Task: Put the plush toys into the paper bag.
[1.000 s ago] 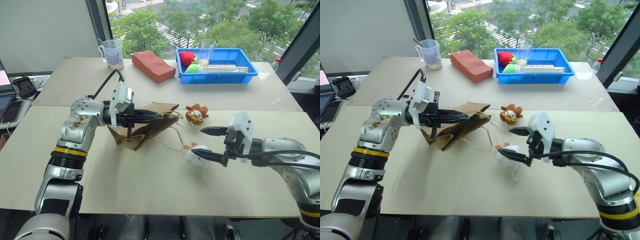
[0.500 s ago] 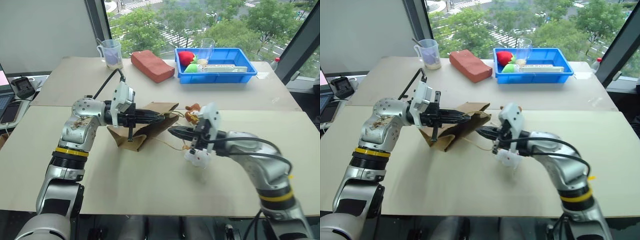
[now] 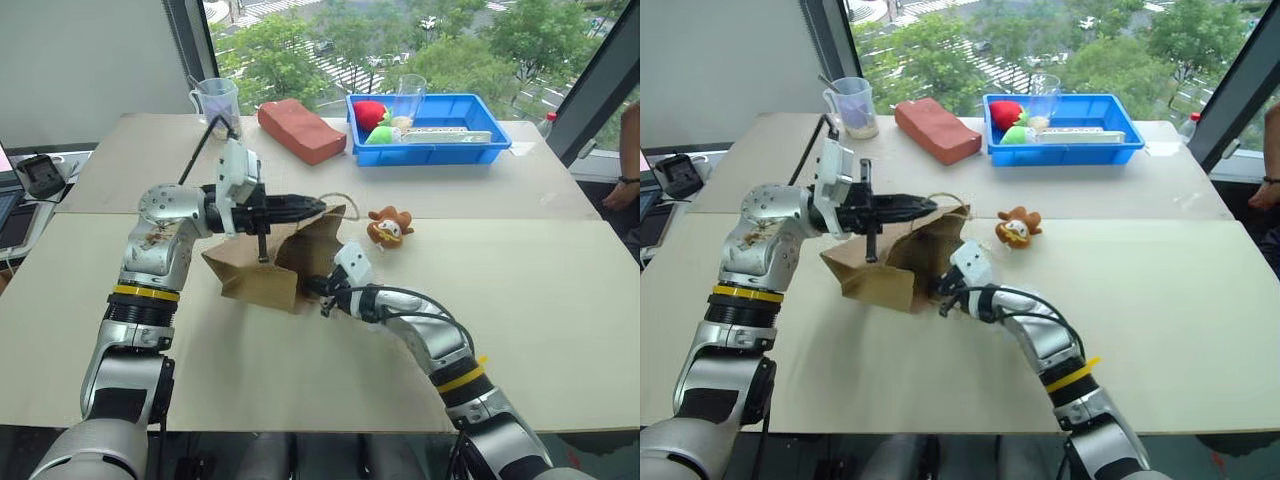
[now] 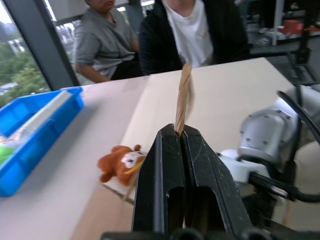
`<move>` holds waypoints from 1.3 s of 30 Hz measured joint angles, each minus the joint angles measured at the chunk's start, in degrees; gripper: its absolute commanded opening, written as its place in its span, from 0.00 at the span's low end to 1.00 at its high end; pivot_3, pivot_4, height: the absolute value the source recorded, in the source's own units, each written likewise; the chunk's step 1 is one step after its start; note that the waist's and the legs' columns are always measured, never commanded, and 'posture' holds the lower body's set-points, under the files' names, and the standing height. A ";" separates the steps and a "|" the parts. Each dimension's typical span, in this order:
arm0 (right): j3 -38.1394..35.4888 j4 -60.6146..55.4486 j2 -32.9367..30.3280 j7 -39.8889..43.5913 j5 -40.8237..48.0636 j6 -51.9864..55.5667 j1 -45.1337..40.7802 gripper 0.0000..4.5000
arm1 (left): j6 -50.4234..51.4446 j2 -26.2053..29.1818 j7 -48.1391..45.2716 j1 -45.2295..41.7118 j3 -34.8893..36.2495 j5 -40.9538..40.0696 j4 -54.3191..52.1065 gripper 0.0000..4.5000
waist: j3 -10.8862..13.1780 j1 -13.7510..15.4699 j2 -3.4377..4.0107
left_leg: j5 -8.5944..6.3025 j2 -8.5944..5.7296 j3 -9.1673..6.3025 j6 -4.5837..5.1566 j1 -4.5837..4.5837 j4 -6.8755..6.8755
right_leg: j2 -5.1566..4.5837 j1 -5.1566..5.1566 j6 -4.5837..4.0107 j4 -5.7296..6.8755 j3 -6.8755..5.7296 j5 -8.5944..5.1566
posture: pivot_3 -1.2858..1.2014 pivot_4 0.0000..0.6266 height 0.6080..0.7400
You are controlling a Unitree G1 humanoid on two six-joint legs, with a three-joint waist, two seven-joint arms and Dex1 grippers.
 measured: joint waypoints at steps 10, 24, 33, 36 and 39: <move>-1.16 4.65 2.30 -6.80 -6.20 -0.26 -3.89 0.00 | -1.51 -0.85 15.06 -3.43 7.24 0.82 -1.03 0.00 | 0.00 0.10 0.00 | 0.04 -0.04 -0.08 -0.09 0.03 -0.02 | -0.06 0.01 0.00 0.04 0.00 0.00 | 0.52 0.24 1.00; -1.59 5.57 2.86 -8.98 -7.86 0.66 -5.12 0.00 | -4.42 -3.83 30.03 -3.12 8.84 3.17 -6.15 0.00 | 0.00 0.11 0.00 | 0.07 -0.11 -0.12 -0.13 0.03 -0.06 | -0.09 -0.01 0.00 0.04 0.00 0.01 | 0.52 0.24 1.00; -4.58 2.70 2.73 -5.64 -5.60 2.44 -4.70 0.00 | -0.05 -3.35 24.52 6.89 5.64 1.03 -14.38 0.00 | 0.01 -0.03 0.01 | 0.07 -0.09 -0.12 -0.14 -0.07 -0.11 | -0.08 -0.12 0.00 0.06 0.01 0.01 | 0.52 0.24 1.00; -5.67 -1.51 2.55 -3.23 -3.35 3.51 -4.71 0.00 | 0.00 -3.15 23.22 7.70 4.72 1.01 -15.32 0.00 | 0.01 -0.03 0.02 | 0.07 -0.08 -0.12 -0.14 -0.08 -0.12 | -0.07 -0.16 -0.01 0.05 0.01 0.01 | 0.52 0.24 1.00; -6.01 -8.13 1.27 0.25 -0.27 5.35 -4.29 0.15 | 0.00 -3.10 21.66 8.59 3.97 0.98 -16.11 0.00 | 0.01 0.00 0.02 | 0.07 -0.08 -0.12 -0.14 -0.09 -0.14 | -0.07 -0.17 0.00 0.04 0.00 0.01 | 0.52 0.24 1.00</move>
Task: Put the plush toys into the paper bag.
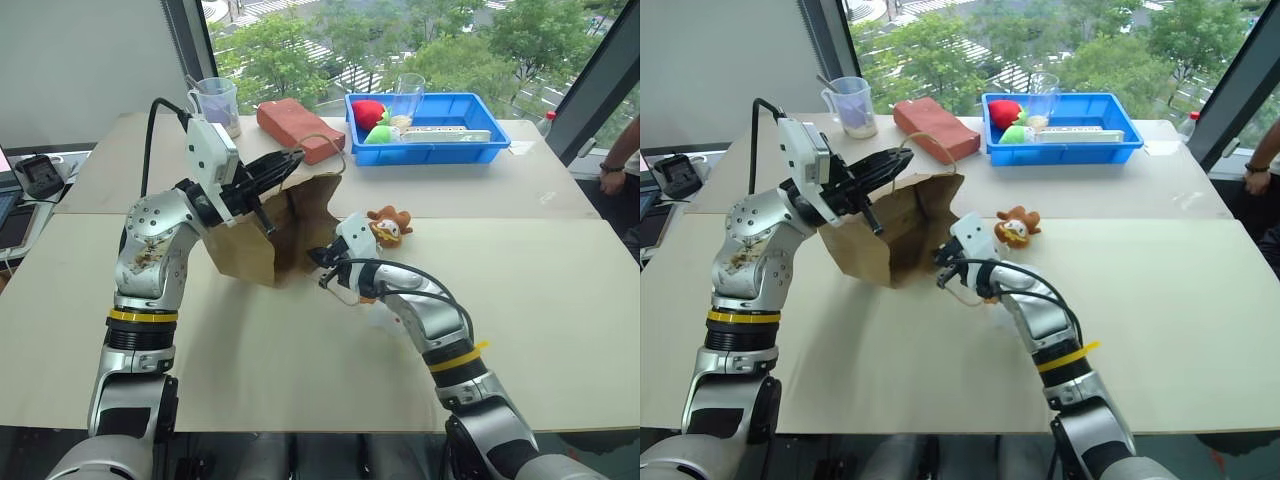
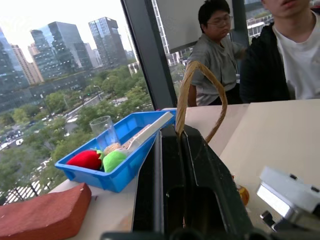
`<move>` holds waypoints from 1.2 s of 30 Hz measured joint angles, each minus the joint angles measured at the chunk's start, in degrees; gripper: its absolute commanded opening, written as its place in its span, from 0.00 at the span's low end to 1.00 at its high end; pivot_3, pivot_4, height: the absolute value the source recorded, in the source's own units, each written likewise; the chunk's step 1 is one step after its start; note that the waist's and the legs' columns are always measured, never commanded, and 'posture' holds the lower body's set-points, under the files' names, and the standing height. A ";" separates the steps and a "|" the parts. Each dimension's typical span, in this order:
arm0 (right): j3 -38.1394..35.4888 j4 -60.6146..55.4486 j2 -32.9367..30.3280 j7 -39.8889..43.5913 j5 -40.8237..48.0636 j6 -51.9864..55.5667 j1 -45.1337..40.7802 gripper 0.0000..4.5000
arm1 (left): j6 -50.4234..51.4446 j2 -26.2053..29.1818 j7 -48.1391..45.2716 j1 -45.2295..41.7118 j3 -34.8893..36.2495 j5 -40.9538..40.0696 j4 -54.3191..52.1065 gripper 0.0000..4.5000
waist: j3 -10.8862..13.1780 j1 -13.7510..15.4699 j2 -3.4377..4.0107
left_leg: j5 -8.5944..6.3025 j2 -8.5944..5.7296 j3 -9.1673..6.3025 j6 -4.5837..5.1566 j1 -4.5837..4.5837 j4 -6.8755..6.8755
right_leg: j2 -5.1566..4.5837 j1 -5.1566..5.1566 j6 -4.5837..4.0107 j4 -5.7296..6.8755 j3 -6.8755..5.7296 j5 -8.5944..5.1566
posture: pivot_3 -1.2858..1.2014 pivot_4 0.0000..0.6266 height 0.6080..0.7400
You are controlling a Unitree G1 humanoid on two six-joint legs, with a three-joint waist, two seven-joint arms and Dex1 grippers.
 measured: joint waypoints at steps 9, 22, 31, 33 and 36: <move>-9.77 -18.29 -9.09 4.85 13.47 12.90 1.36 0.80 | 0.09 1.05 -3.88 2.36 -0.74 -0.26 -0.25 0.00 | 0.01 0.31 0.01 | -0.01 0.00 0.00 0.03 -0.03 0.01 | -0.02 0.02 0.00 -0.09 -0.03 0.00 | 0.52 0.24 1.00; -14.59 -21.80 -37.29 20.27 17.66 13.05 21.06 0.99 | 5.09 5.33 -14.09 2.70 -1.73 -5.57 -2.13 0.00 | 0.02 0.29 -0.01 | -0.12 0.07 0.15 0.21 0.03 0.08 | -0.03 0.29 0.03 -0.35 -0.02 -0.02 | 0.52 0.24 1.00; -8.01 -14.09 -32.77 18.16 9.86 5.47 22.80 0.94 | 6.23 5.73 -13.14 2.40 -1.69 -6.60 -2.66 0.00 | 0.03 0.31 -0.02 | -0.12 0.18 0.16 0.20 0.15 0.10 | 0.00 0.35 0.03 -0.27 0.05 -0.02 | 0.52 0.24 1.00; -7.83 -13.60 -32.26 17.52 8.90 4.81 22.34 0.82 | 6.26 6.01 -12.78 2.57 -1.69 -6.59 -2.85 0.00 | 0.03 0.36 -0.02 | -0.12 0.18 0.16 0.20 0.14 0.10 | -0.01 0.36 0.03 -0.29 0.06 -0.02 | 0.52 0.24 1.00; -7.84 -13.27 -32.19 17.36 8.66 4.27 22.25 0.57 | 6.31 6.40 -12.53 2.64 -1.69 -6.60 -3.52 0.00 | 0.03 0.47 -0.02 | -0.12 0.19 0.14 0.20 0.13 0.09 | -0.01 0.35 0.03 -0.31 0.03 -0.02 | 0.52 0.24 1.00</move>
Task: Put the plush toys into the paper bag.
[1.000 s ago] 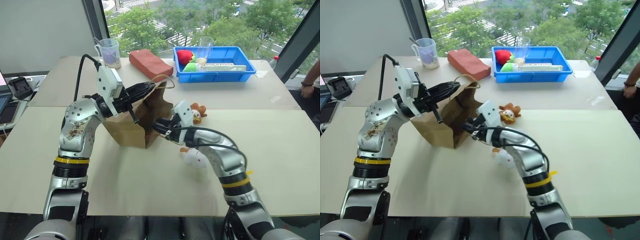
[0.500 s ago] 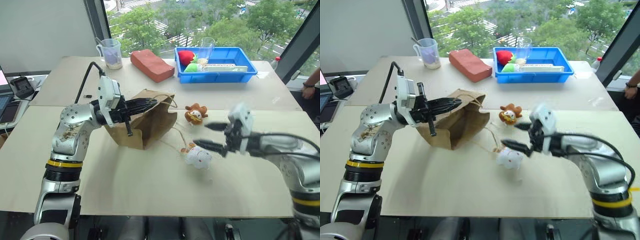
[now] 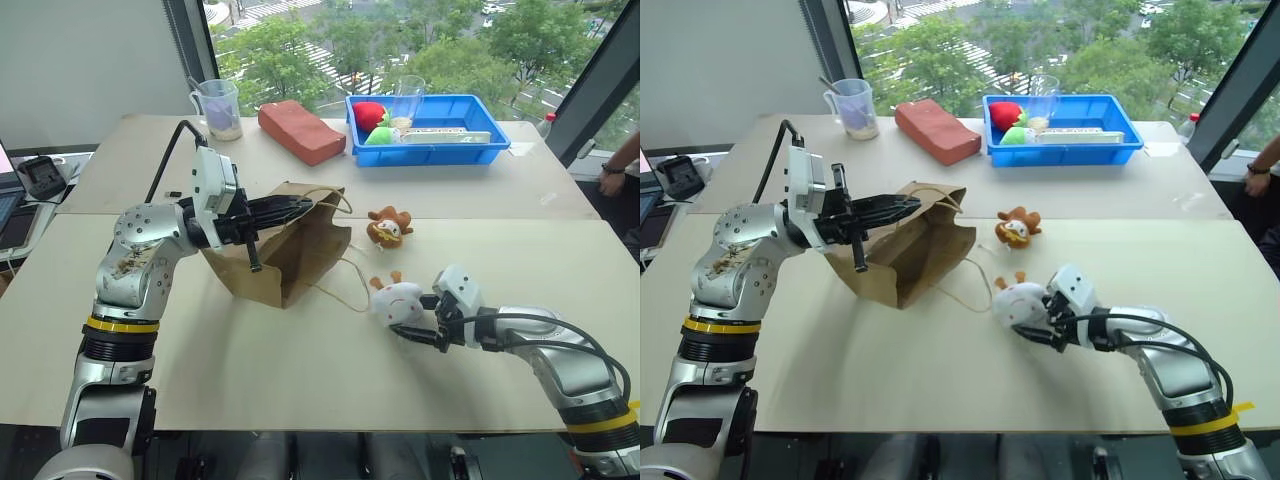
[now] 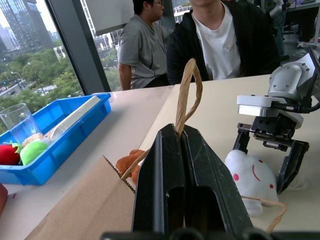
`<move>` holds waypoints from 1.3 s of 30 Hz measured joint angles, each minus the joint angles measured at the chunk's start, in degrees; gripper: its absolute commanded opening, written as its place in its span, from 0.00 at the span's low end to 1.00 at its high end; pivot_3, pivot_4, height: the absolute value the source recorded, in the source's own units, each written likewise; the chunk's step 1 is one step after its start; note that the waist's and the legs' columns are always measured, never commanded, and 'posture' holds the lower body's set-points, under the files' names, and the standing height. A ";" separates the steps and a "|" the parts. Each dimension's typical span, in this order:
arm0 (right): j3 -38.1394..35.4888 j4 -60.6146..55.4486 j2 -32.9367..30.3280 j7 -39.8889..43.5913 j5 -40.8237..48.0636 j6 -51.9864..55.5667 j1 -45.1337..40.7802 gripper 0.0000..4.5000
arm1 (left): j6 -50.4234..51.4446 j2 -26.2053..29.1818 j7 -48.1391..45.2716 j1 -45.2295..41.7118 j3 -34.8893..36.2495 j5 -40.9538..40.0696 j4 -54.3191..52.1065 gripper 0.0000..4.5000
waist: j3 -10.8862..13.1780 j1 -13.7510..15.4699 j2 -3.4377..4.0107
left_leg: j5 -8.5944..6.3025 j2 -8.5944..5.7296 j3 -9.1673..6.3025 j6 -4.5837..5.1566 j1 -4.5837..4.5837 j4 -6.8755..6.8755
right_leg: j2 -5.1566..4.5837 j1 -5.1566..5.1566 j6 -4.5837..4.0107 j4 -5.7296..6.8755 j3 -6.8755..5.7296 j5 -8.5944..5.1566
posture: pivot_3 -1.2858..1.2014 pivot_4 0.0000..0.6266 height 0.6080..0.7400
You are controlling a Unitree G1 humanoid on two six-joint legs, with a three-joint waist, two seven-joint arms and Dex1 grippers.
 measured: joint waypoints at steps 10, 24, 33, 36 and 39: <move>-3.51 -3.79 -2.25 2.64 4.25 1.43 -0.02 0.00 | 0.02 0.46 0.66 0.10 0.00 0.00 -0.03 0.00 | 0.00 0.11 0.00 | 0.00 0.00 0.00 0.00 -0.01 0.01 | 0.00 0.01 0.00 -0.02 0.00 0.00 | 0.52 0.24 1.00; 0.59 -7.46 6.87 -6.28 8.10 14.19 -19.29 0.00 | -0.57 -0.69 0.29 1.01 -0.47 0.08 -0.02 0.00 | 0.00 0.16 0.00 | 0.00 0.10 -0.05 -0.01 -0.06 -0.02 | 0.05 -0.08 -0.02 0.02 -0.09 0.01 | 0.52 0.24 1.00; 7.50 -0.75 19.96 -13.45 4.37 14.94 -24.62 0.00 | -1.51 -2.04 0.09 -0.87 -0.96 0.59 0.20 0.00 | 0.00 -0.01 0.01 | 0.01 -0.06 -0.07 -0.01 -0.18 -0.04 | -0.03 -0.22 -0.02 0.13 -0.10 0.02 | 0.52 0.24 1.00; 9.84 2.67 23.46 -15.92 2.07 14.94 -25.84 0.00 | -1.51 -2.93 0.12 -0.91 -1.35 0.70 0.21 0.00 | 0.00 -0.18 0.01 | 0.02 -0.16 -0.06 -0.03 -0.18 -0.04 | -0.03 -0.24 -0.03 0.20 -0.09 0.02 | 0.52 0.24 1.00; 11.83 5.85 25.89 -18.21 -0.40 14.95 -26.82 0.00 | -1.51 -3.31 0.11 -0.95 -1.60 0.84 0.21 0.00 | 0.01 -0.22 0.02 | 0.03 -0.17 -0.06 -0.05 -0.18 -0.04 | -0.03 -0.28 -0.03 0.20 -0.09 0.02 | 0.52 0.24 1.00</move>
